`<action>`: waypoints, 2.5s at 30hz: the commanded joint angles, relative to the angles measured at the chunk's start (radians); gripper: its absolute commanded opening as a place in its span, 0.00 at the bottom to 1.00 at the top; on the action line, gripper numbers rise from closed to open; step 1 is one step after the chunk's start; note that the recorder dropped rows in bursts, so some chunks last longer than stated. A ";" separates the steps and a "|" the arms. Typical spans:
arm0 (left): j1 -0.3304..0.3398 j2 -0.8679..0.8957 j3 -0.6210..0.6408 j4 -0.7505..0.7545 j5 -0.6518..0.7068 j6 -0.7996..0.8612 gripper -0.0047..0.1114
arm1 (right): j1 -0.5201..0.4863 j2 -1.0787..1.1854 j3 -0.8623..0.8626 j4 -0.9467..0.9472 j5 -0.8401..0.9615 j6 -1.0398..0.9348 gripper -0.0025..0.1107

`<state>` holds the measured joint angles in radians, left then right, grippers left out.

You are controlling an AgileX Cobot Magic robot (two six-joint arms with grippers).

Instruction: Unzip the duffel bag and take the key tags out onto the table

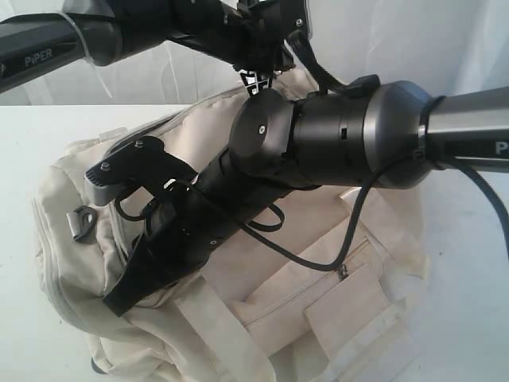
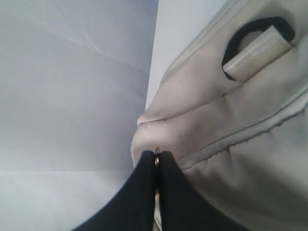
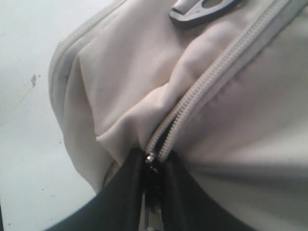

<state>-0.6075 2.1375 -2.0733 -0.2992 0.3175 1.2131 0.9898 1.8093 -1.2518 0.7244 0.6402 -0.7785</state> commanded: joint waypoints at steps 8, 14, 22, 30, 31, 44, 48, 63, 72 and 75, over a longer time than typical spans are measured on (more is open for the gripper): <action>-0.020 -0.003 -0.012 -0.093 -0.032 -0.001 0.10 | 0.006 -0.003 0.008 0.003 0.044 -0.002 0.02; -0.020 -0.003 -0.012 -0.036 -0.026 -0.013 0.70 | 0.006 -0.003 0.008 0.003 0.053 -0.002 0.02; -0.020 -0.071 -0.012 0.330 0.217 -0.298 0.68 | 0.006 -0.003 0.008 0.003 0.055 -0.002 0.02; -0.002 -0.154 -0.012 0.563 0.597 -0.455 0.35 | 0.006 -0.003 0.008 0.003 0.062 -0.004 0.04; 0.003 -0.168 -0.012 0.558 0.643 -0.455 0.28 | 0.006 -0.003 0.008 0.003 0.062 -0.004 0.07; 0.242 -0.216 -0.010 0.146 0.895 -0.497 0.04 | 0.004 -0.072 0.008 -0.044 0.070 0.003 0.49; 0.357 -0.216 -0.010 -0.065 0.904 -0.458 0.04 | -0.005 -0.135 0.008 -0.207 0.067 0.137 0.49; 0.413 -0.135 -0.010 -0.198 0.862 -0.452 0.04 | -0.243 -0.359 -0.004 -0.579 -0.130 0.469 0.36; 0.416 -0.124 -0.010 -0.200 0.817 -0.339 0.04 | -0.563 0.024 -0.504 -0.151 0.109 0.217 0.36; 0.421 -0.124 -0.010 -0.200 0.827 -0.343 0.04 | -0.582 0.167 -0.677 -0.142 0.132 0.125 0.37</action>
<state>-0.1925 2.0208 -2.0790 -0.4781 1.1237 0.8685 0.4204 1.9195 -1.8617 0.5687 0.7436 -0.5698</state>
